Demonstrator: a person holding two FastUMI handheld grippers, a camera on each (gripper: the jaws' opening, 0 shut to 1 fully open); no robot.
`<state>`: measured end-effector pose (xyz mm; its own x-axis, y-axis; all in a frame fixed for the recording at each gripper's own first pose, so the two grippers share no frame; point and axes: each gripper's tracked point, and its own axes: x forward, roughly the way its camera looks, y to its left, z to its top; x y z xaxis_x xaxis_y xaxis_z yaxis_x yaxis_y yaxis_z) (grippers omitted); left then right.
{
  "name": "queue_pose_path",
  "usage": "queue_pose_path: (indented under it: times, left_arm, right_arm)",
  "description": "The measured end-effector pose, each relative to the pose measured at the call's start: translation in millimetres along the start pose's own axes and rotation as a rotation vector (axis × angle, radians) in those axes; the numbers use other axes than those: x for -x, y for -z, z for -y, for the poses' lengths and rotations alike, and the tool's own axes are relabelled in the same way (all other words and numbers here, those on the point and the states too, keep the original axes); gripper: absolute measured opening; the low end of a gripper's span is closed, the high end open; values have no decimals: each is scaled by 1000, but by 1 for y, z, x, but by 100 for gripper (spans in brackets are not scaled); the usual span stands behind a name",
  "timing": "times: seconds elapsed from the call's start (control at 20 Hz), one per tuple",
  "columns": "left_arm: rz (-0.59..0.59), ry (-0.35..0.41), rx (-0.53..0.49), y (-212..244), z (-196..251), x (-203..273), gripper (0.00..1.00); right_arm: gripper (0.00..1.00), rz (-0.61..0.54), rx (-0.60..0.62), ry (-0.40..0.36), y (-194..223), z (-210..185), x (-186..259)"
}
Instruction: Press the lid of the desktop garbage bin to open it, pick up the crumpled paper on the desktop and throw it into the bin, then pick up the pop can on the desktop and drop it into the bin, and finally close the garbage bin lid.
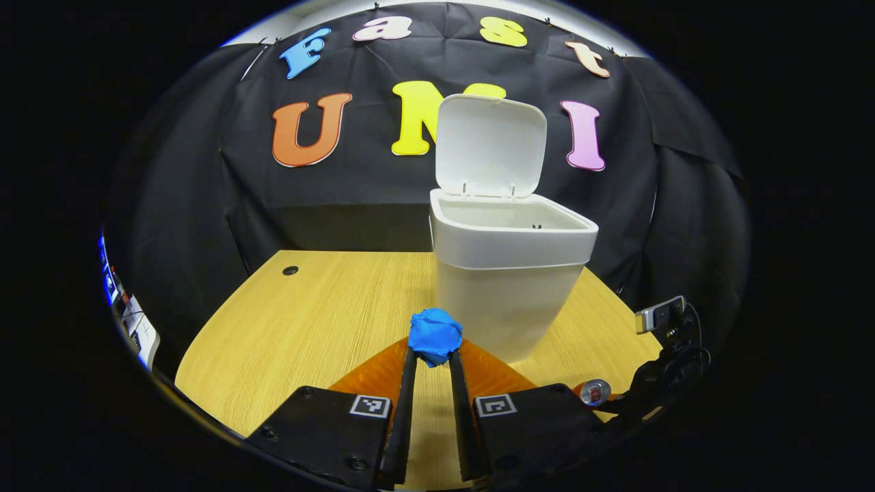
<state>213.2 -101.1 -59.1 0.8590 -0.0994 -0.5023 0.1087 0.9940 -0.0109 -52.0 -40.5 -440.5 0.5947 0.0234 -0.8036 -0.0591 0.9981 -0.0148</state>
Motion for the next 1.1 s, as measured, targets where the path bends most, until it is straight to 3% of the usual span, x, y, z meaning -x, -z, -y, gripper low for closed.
queue_pose_path:
  times: [0.3, 0.85, 1.1]
  left_arm:
    - [74, 17, 16, -48, 7, 1, 31]
    - [295, 24, 14, -187, 28, -29, 31]
    - [322, 33, 12, -208, 43, -52, 31]
  right_arm:
    - [82, 12, 18, -6, -30, 4, 28]
    - [82, 118, -63, 51, -119, 57, 90]
    - [82, 170, -90, 56, -156, 75, 101]
